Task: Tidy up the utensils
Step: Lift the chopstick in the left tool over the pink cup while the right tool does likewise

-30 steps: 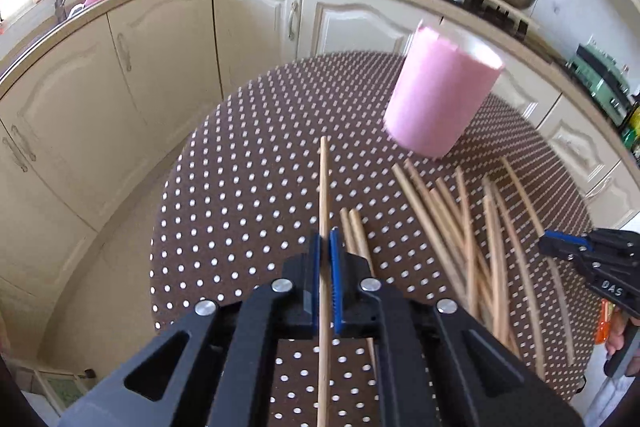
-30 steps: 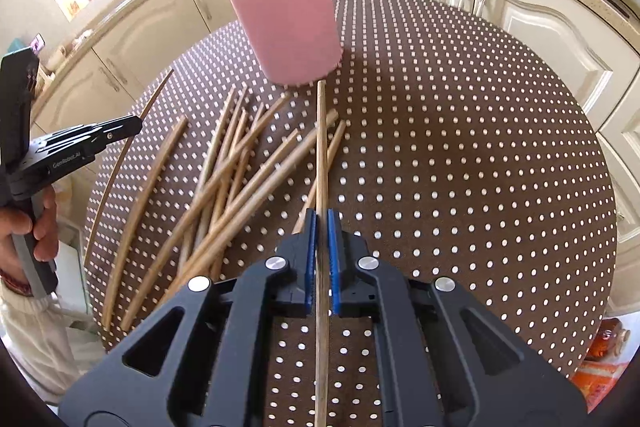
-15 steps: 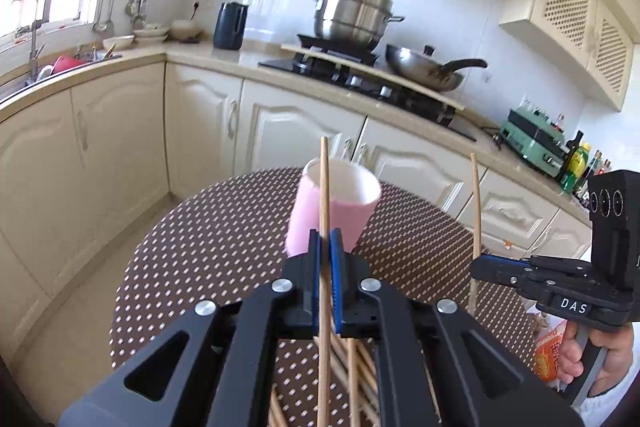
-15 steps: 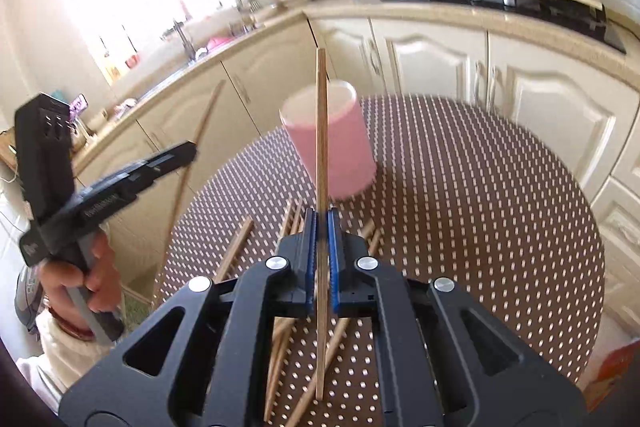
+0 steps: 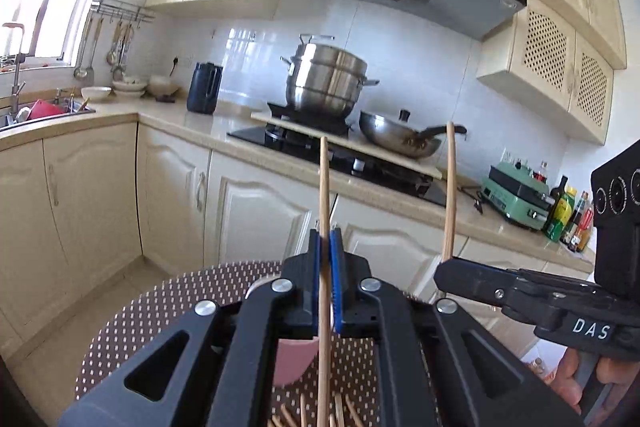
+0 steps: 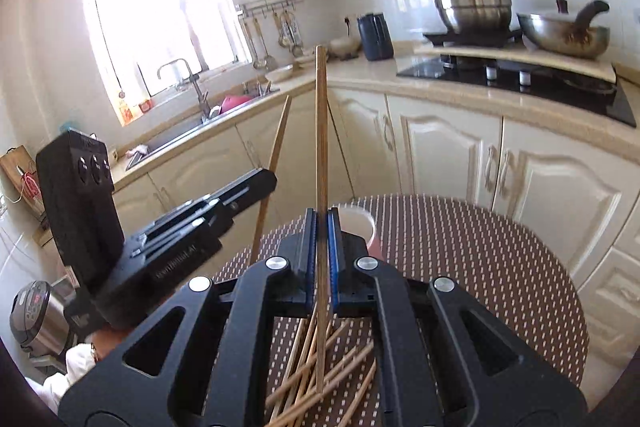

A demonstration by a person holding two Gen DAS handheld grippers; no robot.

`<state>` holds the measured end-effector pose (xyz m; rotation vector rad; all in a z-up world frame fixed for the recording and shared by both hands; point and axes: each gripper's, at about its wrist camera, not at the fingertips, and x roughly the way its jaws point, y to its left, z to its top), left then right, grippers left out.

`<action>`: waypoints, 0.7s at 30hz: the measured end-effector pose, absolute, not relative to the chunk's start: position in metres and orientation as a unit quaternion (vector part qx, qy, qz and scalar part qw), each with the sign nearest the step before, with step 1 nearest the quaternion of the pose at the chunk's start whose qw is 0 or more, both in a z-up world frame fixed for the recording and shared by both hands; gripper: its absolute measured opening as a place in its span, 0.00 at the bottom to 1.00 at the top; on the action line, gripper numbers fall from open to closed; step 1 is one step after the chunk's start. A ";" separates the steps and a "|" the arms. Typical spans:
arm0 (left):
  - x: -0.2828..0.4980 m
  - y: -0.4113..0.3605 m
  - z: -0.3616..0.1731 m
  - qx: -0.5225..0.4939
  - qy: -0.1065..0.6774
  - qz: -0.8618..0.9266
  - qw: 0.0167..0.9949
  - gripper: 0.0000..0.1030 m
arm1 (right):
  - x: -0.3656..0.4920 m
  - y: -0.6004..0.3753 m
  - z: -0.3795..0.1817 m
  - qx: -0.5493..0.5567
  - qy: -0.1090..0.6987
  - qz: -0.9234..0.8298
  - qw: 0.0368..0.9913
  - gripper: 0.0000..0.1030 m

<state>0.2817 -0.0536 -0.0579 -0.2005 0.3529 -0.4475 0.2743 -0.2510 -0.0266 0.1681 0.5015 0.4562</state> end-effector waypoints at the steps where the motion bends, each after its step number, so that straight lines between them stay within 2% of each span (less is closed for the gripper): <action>1: 0.287 -0.055 -0.054 -0.105 0.165 -0.222 0.955 0.05 | 0.280 -0.250 -0.022 0.082 0.239 0.224 0.941 0.06; 12: 0.330 -0.057 -0.024 -0.129 0.080 -0.191 0.970 0.05 | 0.327 -0.245 0.013 0.100 0.163 0.212 0.958 0.06; 21: 0.351 -0.058 -0.034 -0.137 0.032 -0.162 0.977 0.05 | 0.348 -0.242 0.010 0.091 0.138 0.197 0.966 0.06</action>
